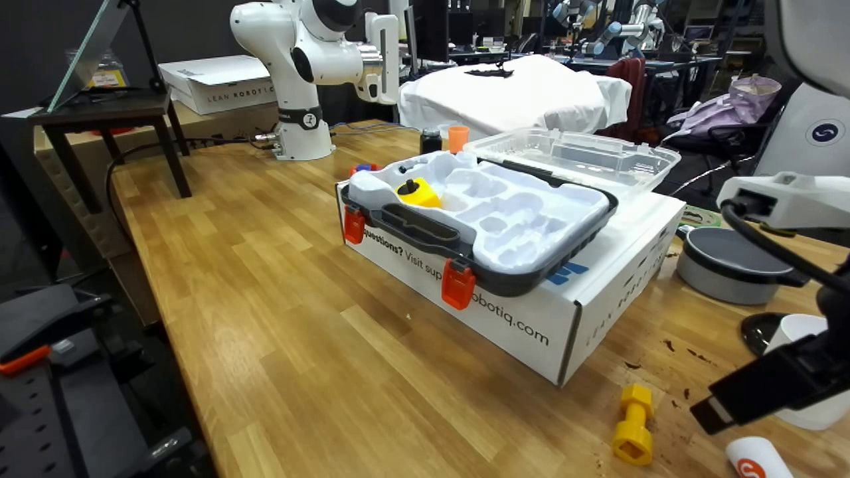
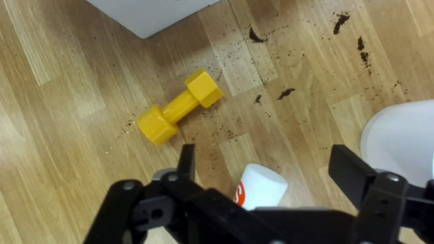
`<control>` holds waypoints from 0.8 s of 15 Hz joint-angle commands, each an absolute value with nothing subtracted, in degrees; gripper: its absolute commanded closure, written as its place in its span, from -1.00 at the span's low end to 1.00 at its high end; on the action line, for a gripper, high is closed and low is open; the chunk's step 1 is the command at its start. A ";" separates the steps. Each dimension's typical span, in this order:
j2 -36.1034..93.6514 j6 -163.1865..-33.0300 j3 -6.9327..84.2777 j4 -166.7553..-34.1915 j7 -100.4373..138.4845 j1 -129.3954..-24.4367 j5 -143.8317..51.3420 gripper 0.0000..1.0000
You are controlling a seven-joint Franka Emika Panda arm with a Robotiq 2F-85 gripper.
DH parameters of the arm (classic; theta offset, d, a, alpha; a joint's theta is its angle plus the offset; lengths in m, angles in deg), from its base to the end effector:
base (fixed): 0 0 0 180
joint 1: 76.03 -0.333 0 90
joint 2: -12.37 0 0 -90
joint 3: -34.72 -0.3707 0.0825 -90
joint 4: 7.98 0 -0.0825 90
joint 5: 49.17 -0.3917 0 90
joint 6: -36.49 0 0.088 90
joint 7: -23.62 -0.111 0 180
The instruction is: Move the seasoning bottle to the right
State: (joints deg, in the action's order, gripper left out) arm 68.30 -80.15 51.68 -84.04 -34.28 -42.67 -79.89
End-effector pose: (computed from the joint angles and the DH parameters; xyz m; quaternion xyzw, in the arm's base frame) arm 0.5508 -0.5302 0.1610 -0.4978 0.8554 0.1124 0.0884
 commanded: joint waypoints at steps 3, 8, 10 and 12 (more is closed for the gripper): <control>62.30 -80.19 51.57 -89.99 -28.53 -40.68 -78.95 -1.00; 59.17 -80.87 51.69 -93.46 -24.91 -40.77 -79.09 -1.00; 55.29 -81.40 52.19 -98.79 -22.61 -41.27 -79.12 -1.00; 50.39 -81.98 53.16 -105.72 -20.03 -41.80 -79.08 -1.00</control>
